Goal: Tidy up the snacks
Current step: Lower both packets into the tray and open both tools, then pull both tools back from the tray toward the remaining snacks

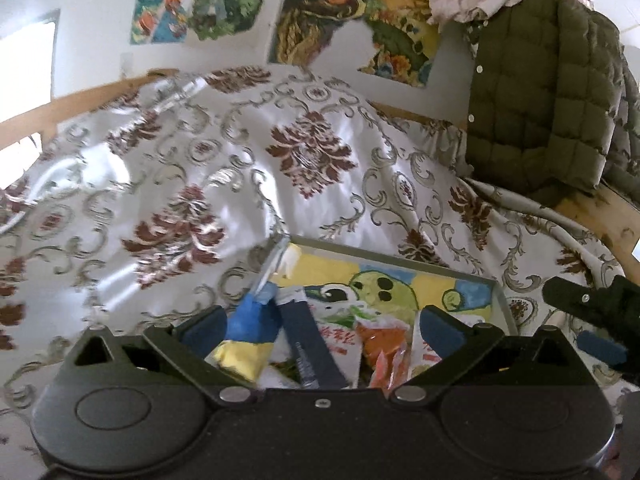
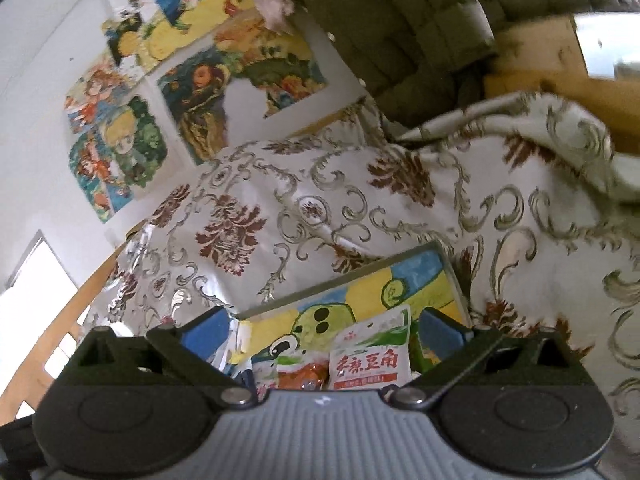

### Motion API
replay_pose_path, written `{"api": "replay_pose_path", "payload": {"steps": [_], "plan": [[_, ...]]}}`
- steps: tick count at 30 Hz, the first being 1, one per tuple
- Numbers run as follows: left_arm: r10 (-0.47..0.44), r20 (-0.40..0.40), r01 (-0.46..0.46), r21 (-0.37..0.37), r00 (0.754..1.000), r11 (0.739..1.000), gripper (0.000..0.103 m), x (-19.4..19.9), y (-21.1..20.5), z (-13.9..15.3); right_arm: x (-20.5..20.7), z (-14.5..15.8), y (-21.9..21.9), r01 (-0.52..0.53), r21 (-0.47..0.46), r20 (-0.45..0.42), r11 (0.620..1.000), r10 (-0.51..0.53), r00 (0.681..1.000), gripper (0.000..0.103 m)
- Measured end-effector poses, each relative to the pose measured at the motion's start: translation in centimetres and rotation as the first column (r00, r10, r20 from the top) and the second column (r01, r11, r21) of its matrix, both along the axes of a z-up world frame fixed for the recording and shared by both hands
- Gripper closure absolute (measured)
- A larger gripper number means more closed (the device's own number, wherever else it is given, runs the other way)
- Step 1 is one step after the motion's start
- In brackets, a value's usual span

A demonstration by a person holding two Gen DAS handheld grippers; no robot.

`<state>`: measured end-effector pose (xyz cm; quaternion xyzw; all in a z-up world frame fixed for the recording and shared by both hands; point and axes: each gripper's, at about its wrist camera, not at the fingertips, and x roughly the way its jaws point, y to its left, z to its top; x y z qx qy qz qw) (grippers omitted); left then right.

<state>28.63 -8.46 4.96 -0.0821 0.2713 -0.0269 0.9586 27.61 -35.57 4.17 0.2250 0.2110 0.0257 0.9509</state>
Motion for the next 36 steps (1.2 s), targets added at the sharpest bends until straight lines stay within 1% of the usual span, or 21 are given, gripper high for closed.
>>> {"api": "replay_pose_path", "payload": {"steps": [3, 6, 11, 15, 21, 26, 32, 36], "plan": [[0.009, 0.015, -0.009, 0.019, 1.000, 1.000, 0.001, -2.1, 0.6, 0.6, -1.8, 0.3, 0.4, -0.011, -0.022, 0.011, 1.000, 0.011, 1.000, 0.000], [0.009, 0.025, -0.010, 0.037, 1.000, 0.999, 0.001, -4.2, 1.1, 0.7, -3.2, 0.1, 1.1, -0.050, -0.043, -0.010, 0.998, 0.050, 0.999, 0.000], [0.011, 0.021, -0.012, 0.063, 1.000, 0.998, 0.001, -6.9, 1.9, 0.5, -5.8, -0.3, 2.3, -0.077, -0.068, -0.030, 0.995, 0.075, 0.997, 0.000], [0.021, 0.022, -0.022, 0.068, 1.000, 0.997, 0.001, -8.7, 2.7, 0.1, -8.0, -0.7, 3.3, -0.101, -0.113, -0.047, 0.988, 0.097, 0.994, 0.000], [0.018, -0.013, -0.017, 0.062, 1.000, 0.998, 0.001, -10.7, 3.6, -1.1, -11.2, -1.2, 4.1, -0.120, -0.192, -0.062, 0.974, 0.110, 0.992, 0.000], [0.000, -0.048, 0.003, 0.057, 0.999, 0.998, 0.001, -12.2, 4.3, -2.1, -12.6, -1.7, 3.7, -0.104, -0.187, -0.091, 0.977, 0.088, 0.992, 0.000], [-0.024, -0.068, 0.030, 0.091, 0.997, 0.995, 0.001, -13.8, 5.0, -3.5, -13.9, -2.4, 3.6, -0.089, -0.195, -0.121, 0.977, 0.066, 0.990, 0.000], [-0.013, -0.096, 0.019, 0.060, 0.995, 0.998, 0.001, -14.6, 5.9, -4.6, -14.7, -2.7, 4.3, -0.103, -0.240, -0.140, 0.965, 0.070, 0.988, 0.000]]}}
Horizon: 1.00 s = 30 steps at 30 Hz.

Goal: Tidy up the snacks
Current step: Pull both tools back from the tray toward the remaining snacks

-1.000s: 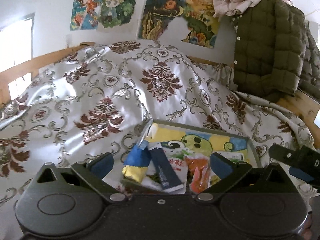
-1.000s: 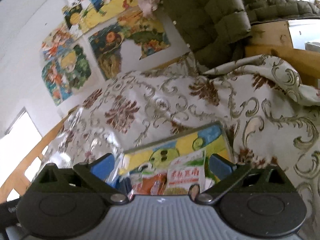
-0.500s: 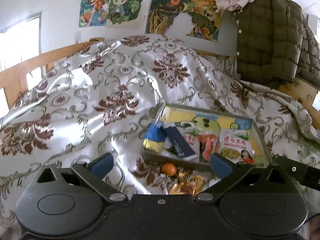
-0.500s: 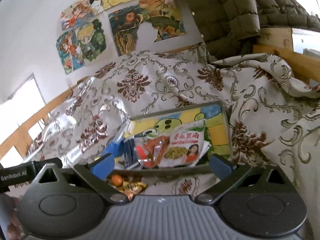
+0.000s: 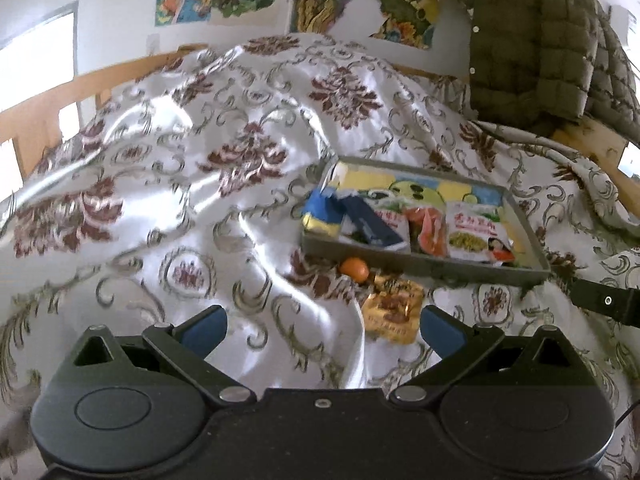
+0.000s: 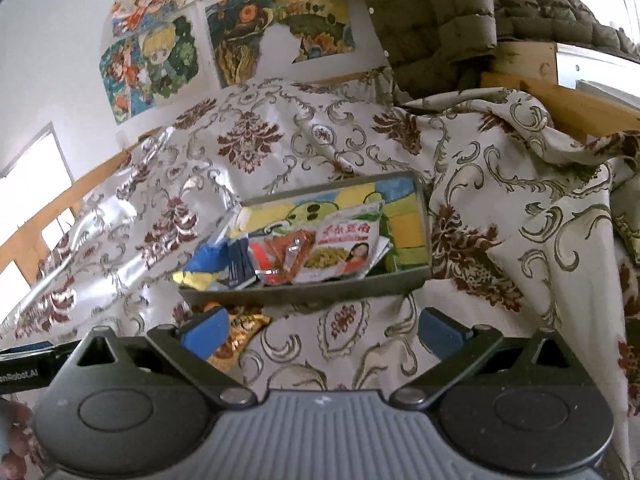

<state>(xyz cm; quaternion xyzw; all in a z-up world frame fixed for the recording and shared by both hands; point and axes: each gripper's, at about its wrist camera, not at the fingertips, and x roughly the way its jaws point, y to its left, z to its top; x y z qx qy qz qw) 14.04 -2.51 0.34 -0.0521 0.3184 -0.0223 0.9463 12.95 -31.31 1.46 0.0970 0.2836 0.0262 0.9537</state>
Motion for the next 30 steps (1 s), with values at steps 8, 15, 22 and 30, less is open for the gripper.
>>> {"api": "replay_pose_path", "payload": {"steps": [8, 15, 22, 30], "plan": [[0.036, -0.053, -0.036, 0.007, 0.998, 0.999, 0.001, -0.4, 1.0, -1.8, -0.7, -1.2, 1.7, -0.032, -0.086, -0.053, 0.996, 0.027, 0.998, 0.000], [0.031, -0.150, -0.027, 0.028, 0.988, 0.999, 0.001, 0.2, 0.7, -3.3, 0.5, -3.4, 3.3, -0.067, -0.191, -0.179, 0.979, 0.033, 0.983, 0.000], [0.023, -0.178, -0.011, 0.069, 0.984, 0.998, 0.001, 0.6, 0.3, -4.1, 1.2, -4.4, 4.3, -0.115, -0.208, -0.233, 0.971, 0.065, 0.970, 0.000], [0.021, -0.243, 0.008, 0.115, 0.970, 0.993, 0.001, 1.3, -0.2, -5.2, 1.8, -5.5, 5.5, -0.173, -0.229, -0.297, 0.958, 0.100, 0.950, 0.000]]}}
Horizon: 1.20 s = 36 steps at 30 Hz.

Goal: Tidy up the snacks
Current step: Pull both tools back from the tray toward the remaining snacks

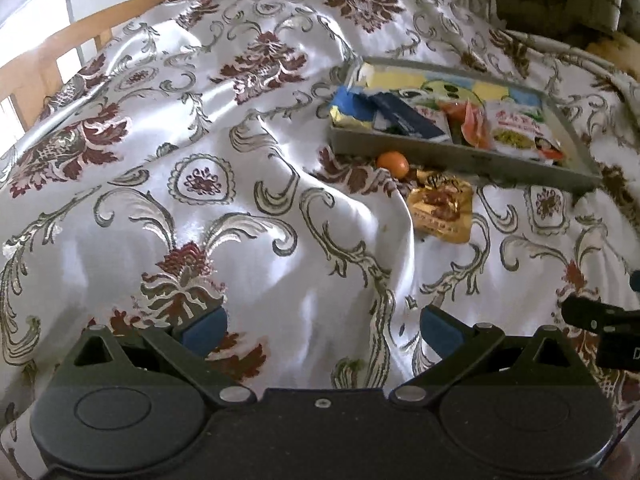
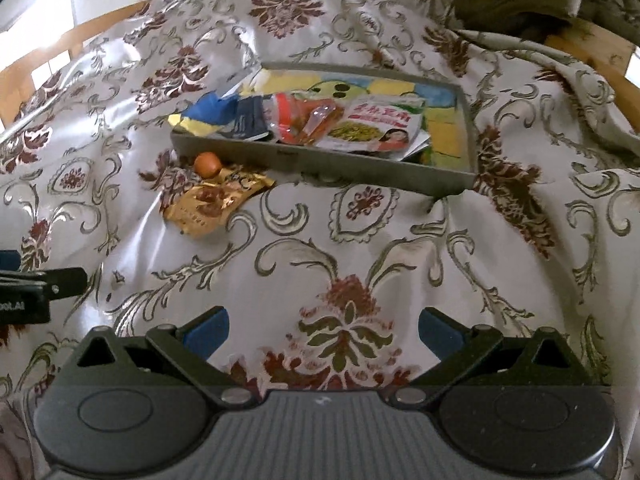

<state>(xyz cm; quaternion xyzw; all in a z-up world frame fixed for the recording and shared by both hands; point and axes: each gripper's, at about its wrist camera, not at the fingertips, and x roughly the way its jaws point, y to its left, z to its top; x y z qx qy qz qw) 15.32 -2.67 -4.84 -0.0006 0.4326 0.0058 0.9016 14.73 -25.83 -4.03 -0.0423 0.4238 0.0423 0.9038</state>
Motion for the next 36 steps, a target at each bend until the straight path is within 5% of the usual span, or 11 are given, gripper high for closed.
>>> {"api": "replay_pose_path", "payload": {"steps": [22, 36], "plan": [[-0.028, 0.021, 0.027, 0.042, 0.999, 0.999, 0.001, 2.4, -0.8, -0.1, 0.9, -0.1, 1.1, -0.020, -0.012, 0.022, 1.000, 0.021, 1.000, 0.000], [-0.154, 0.128, 0.142, 0.097, 0.980, 0.985, 0.001, 6.2, -1.9, 1.5, 1.3, 1.7, 1.1, -0.025, 0.021, 0.206, 0.999, 0.020, 0.978, 0.000]]}}
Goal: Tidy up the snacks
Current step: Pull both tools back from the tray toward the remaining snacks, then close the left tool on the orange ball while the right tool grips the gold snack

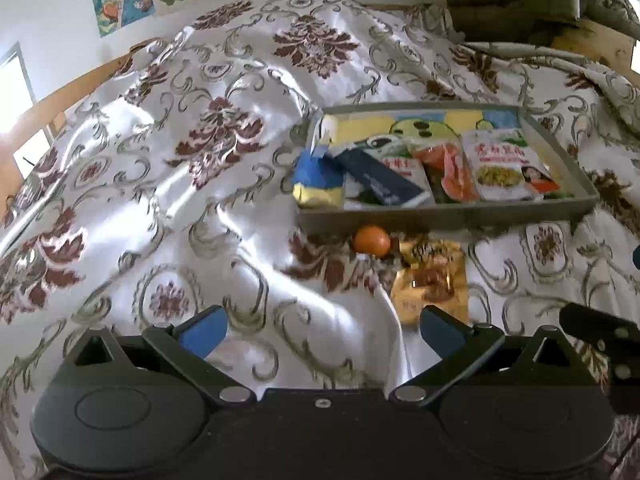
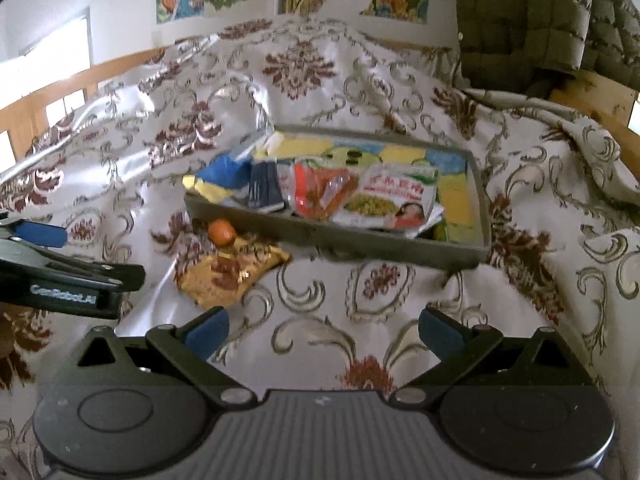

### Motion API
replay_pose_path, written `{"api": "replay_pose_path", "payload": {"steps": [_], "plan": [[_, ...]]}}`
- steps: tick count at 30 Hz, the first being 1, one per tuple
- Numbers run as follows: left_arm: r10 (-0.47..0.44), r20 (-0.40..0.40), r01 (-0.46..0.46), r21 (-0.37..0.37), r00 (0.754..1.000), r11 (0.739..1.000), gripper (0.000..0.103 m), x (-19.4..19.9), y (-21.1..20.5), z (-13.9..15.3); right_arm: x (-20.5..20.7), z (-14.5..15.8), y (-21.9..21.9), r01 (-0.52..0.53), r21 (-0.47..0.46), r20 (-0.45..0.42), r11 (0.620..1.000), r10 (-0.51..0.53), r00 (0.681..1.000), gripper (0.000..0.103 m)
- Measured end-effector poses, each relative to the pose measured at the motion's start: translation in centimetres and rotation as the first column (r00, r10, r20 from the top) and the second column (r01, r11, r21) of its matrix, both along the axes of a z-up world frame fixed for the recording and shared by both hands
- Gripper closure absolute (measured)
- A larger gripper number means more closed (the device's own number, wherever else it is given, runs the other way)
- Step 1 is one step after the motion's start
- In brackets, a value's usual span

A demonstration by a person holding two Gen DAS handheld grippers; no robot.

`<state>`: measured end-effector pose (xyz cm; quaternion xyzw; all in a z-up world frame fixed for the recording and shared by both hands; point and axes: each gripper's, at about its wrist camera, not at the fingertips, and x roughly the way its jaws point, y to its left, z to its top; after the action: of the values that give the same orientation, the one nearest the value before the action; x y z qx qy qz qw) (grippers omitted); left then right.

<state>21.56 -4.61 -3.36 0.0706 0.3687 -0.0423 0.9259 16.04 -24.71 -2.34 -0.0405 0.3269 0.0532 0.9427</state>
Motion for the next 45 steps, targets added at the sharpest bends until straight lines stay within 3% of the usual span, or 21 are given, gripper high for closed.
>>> {"api": "replay_pose_path", "payload": {"steps": [5, 16, 23, 40, 45], "plan": [[-0.034, 0.033, 0.034, 0.000, 0.999, 0.999, 0.001, 2.7, -0.4, -0.1, 0.8, -0.3, 0.1, -0.006, -0.003, 0.019, 1.000, 0.006, 1.000, 0.000], [-0.156, 0.096, 0.148, 0.082, 0.983, 0.986, 0.001, 8.1, 0.0, -1.8, 3.2, -2.2, 1.5, -0.061, -0.033, -0.012, 0.998, 0.061, 0.998, 0.000], [-0.145, 0.045, 0.146, -0.021, 0.988, 0.989, 0.001, 9.8, 2.4, -3.3, 6.0, -3.3, 3.0, -0.110, -0.015, -0.015, 0.994, 0.109, 0.994, 0.000], [-0.224, 0.042, 0.227, -0.117, 0.974, 0.967, 0.001, 11.9, 0.8, -4.6, 8.9, -5.7, 5.0, -0.126, -0.033, -0.063, 0.991, 0.124, 0.990, 0.000], [-0.202, -0.003, 0.197, -0.210, 0.979, 0.958, 0.015, 12.6, 1.3, -5.3, 9.7, -6.3, 4.6, -0.104, 0.006, -0.073, 0.995, 0.104, 0.992, 0.007]]}}
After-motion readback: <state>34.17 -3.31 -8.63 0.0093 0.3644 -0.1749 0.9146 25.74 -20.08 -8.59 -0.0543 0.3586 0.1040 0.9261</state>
